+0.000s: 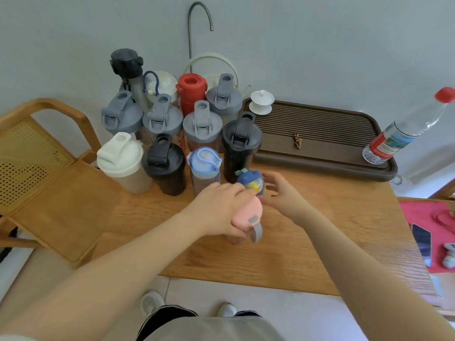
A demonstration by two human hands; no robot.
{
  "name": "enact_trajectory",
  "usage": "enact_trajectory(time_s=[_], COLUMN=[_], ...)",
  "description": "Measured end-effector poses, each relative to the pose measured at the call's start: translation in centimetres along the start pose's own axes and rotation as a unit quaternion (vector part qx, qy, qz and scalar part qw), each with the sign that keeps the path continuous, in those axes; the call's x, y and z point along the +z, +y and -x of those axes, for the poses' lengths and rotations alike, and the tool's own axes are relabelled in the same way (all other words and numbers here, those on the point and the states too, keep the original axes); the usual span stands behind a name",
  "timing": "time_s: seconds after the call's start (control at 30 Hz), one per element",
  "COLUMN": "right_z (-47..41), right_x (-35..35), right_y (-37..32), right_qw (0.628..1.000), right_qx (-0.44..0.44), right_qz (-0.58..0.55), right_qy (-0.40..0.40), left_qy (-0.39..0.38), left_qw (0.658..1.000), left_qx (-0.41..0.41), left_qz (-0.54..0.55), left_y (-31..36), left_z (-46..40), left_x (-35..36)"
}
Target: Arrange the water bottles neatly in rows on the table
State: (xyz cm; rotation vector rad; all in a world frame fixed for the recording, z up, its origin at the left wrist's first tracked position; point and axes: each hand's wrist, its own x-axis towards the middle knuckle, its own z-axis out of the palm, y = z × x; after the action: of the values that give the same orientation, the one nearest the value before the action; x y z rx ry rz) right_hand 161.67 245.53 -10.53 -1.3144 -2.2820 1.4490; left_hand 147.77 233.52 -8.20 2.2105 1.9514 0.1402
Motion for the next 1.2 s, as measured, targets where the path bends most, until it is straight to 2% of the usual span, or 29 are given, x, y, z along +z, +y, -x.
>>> enact_trajectory(time_s=[0.07, 0.13, 0.3, 0.43, 0.57, 0.7, 0.9, 1.2], right_z=[-0.9, -1.4, -1.4, -0.6, 0.2, 0.3, 0.1, -0.6], right_x=[0.9, 1.6, 1.5, -0.2, -1.6, -1.2, 0.0, 2.1], right_y=[0.3, 0.7, 1.5, 3.2, 4.8, 5.3, 5.3, 4.0], right_qw=[0.999, 0.997, 0.998, 0.997, 0.995, 0.994, 0.993, 0.989], right_qx=[0.0, -0.014, -0.056, -0.019, 0.009, 0.013, 0.021, 0.033], right_qz=[-0.023, -0.059, -0.023, -0.006, -0.025, -0.008, 0.033, 0.049], right_qy=[-0.041, -0.041, 0.009, 0.068, 0.092, 0.105, 0.112, 0.134], left_qy=[0.014, 0.017, 0.035, 0.058, 0.094, 0.136, 0.18, 0.186], left_qw=[1.0, 0.999, 0.996, 0.987, 0.967, 0.957, 0.952, 0.957], left_qx=[-0.011, -0.025, -0.06, -0.093, -0.094, -0.096, -0.053, -0.041], left_qz=[-0.021, -0.033, -0.052, -0.116, -0.215, -0.236, -0.243, -0.217], left_y=[0.3, 0.3, 0.0, -0.1, -0.6, -1.0, -1.7, -3.1], left_z=[0.2, 0.6, 0.5, -1.5, -3.5, -4.5, -3.7, -2.3], left_x=[0.3, 0.4, 0.4, -0.1, -0.3, -0.1, 0.8, 1.9])
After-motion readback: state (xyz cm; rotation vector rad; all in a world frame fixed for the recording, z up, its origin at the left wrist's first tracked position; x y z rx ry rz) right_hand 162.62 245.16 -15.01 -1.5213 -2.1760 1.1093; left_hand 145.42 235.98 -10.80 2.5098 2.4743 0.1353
